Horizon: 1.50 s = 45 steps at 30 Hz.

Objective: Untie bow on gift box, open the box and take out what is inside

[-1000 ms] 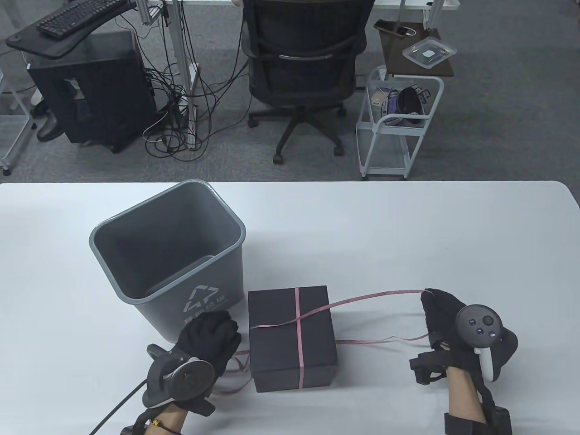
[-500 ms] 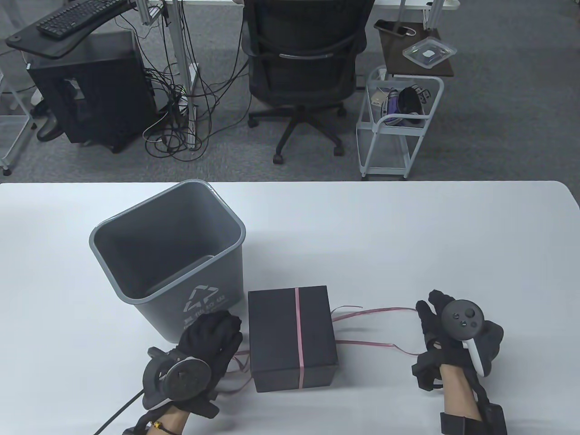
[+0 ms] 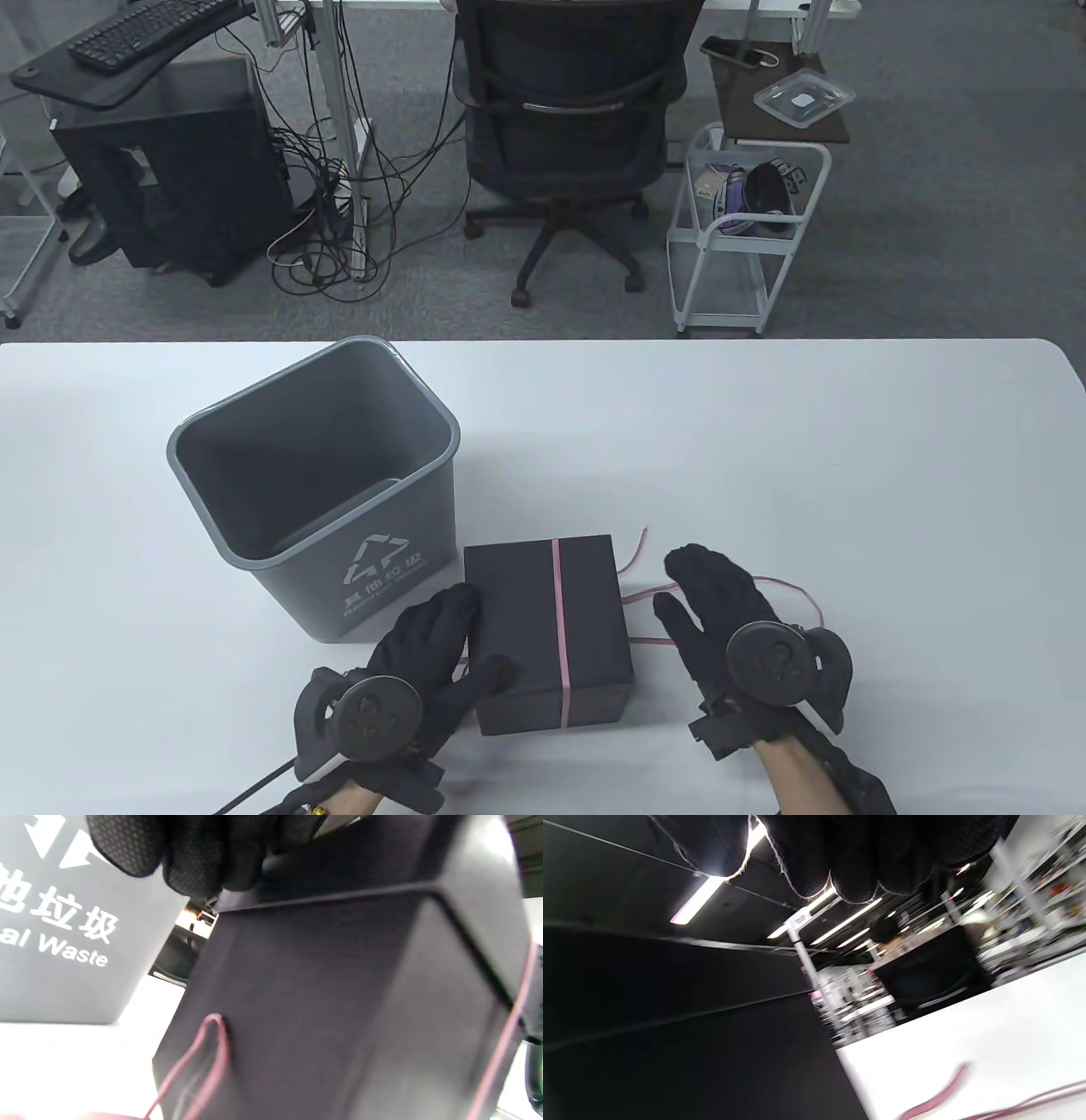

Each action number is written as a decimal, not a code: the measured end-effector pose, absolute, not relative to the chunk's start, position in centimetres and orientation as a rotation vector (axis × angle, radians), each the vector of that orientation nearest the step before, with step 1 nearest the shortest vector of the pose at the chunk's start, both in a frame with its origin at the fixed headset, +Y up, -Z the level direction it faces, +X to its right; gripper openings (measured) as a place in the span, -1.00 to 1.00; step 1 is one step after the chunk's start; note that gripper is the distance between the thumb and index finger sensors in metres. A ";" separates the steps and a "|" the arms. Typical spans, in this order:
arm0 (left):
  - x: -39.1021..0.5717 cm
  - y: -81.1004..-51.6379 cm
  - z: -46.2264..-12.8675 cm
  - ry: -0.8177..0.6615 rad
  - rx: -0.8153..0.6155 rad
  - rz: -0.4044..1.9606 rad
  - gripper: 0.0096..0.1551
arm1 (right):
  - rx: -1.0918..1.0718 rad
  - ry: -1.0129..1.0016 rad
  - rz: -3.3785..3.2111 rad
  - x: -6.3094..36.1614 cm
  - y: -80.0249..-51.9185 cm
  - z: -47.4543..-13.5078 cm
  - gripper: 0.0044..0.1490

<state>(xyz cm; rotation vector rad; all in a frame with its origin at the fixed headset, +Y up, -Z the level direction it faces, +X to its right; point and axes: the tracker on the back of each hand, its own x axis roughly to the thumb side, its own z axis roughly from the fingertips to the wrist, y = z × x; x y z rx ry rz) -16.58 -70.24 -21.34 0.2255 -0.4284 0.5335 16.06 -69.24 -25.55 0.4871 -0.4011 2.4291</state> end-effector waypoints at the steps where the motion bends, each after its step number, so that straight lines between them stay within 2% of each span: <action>1: -16.3 -70.3 -21.2 -0.429 0.207 0.537 0.10 | 0.516 -0.375 2.403 15.6 -69.4 -25.5 -0.26; 6: -15.0 -70.2 -20.8 -0.430 0.128 0.515 0.29 | 0.618 -0.163 2.377 13.0 -71.0 -25.4 -0.11; 10: -14.1 -70.0 -20.9 -0.432 0.052 0.490 0.42 | 0.619 -0.094 2.298 12.5 -71.3 -25.4 -0.08; 16: -12.2 -69.6 -21.2 -0.406 -0.029 0.371 0.55 | 0.608 -0.114 2.326 11.3 -71.2 -24.9 -0.05; 25: -12.5 -69.6 -21.1 -0.428 0.191 0.310 0.47 | 0.589 -0.133 2.320 11.2 -71.3 -25.0 -0.04; 32: -13.2 -69.7 -21.0 -0.488 0.298 0.343 0.23 | 0.542 -0.135 2.291 12.1 -71.4 -25.5 -0.05; 36: -14.2 -69.7 -21.6 -0.582 0.274 0.413 -0.02 | 0.508 -0.137 2.281 12.6 -71.5 -25.7 -0.05; 39: -14.6 -69.8 -21.9 -0.590 0.257 0.444 -0.05 | 0.505 -0.133 2.283 12.5 -71.5 -25.7 -0.05; 40: -14.3 -69.9 -21.7 -0.575 0.270 0.422 -0.01 | 0.506 -0.135 2.288 12.5 -71.4 -25.7 -0.06; 43: -12.6 -70.2 -21.5 -0.504 0.185 0.284 0.36 | 0.512 -0.136 2.297 12.1 -71.5 -25.6 -0.06; 45: -11.8 -70.3 -21.4 -0.433 0.160 0.196 0.45 | 0.514 -0.143 2.312 11.9 -71.4 -25.4 -0.06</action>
